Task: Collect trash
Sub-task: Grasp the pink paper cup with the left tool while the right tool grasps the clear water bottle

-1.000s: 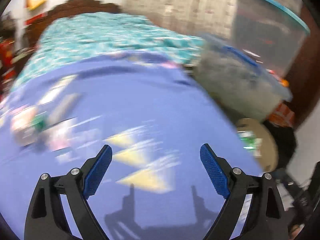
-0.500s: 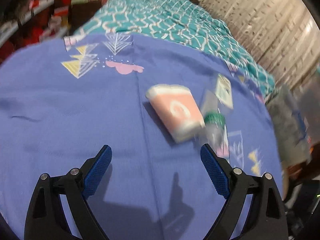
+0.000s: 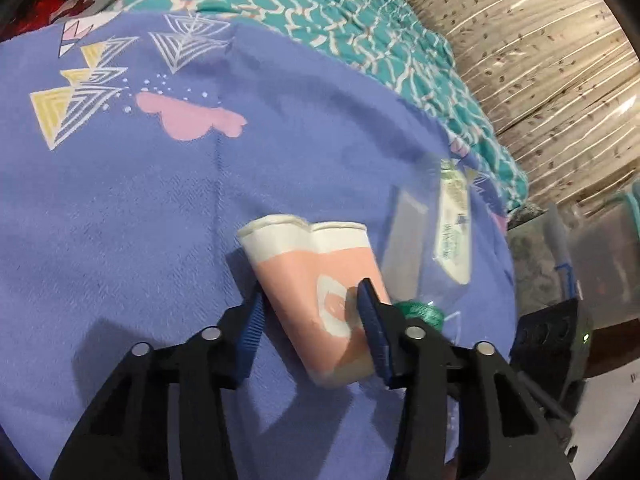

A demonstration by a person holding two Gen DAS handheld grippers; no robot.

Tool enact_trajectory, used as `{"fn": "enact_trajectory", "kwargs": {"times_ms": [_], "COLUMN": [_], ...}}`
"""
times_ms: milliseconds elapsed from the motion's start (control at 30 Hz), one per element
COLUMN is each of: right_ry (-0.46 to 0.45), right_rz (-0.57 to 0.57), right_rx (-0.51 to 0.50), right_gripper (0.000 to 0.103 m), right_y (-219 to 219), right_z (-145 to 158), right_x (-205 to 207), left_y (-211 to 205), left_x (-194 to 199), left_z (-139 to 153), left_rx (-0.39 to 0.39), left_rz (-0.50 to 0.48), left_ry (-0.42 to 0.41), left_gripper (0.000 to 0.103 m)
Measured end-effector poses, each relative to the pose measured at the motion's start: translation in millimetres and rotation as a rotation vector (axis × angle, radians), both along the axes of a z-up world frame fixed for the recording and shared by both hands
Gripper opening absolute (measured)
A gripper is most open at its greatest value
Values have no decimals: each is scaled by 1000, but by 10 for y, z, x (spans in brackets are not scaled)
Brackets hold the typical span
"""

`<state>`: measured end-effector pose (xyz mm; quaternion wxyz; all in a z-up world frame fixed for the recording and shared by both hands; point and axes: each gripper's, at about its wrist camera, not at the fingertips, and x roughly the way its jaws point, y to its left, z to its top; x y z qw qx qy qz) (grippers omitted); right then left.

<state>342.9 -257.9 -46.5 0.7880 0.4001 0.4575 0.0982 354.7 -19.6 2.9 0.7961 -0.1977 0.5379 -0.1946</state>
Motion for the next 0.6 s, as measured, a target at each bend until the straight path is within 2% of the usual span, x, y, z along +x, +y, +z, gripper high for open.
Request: {"fn": "enact_trajectory", "kwargs": {"times_ms": [133, 200, 333, 433, 600], "right_ry": [-8, -9, -17, -27, -68], "right_rz": [33, 47, 74, 90, 84], "right_rx": [-7, -9, -34, -87, -235], "right_gripper": [46, 46, 46, 46, 46], "right_y": [33, 39, 41, 60, 79], "right_z": [71, 124, 182, 205, 326], "right_x": [-352, -680, -1379, -1947, -2731], "left_y": [2, 65, 197, 329, 542], "left_x": [-334, -584, -1187, -1570, -2159], "left_z": [172, 260, 256, 230, 327], "left_rx": [13, -1, -18, -28, -32], "left_rz": [-24, -37, -80, -88, -67], "left_ry": [-41, -71, -62, -56, -104], "left_gripper": [32, 29, 25, 23, 23]}}
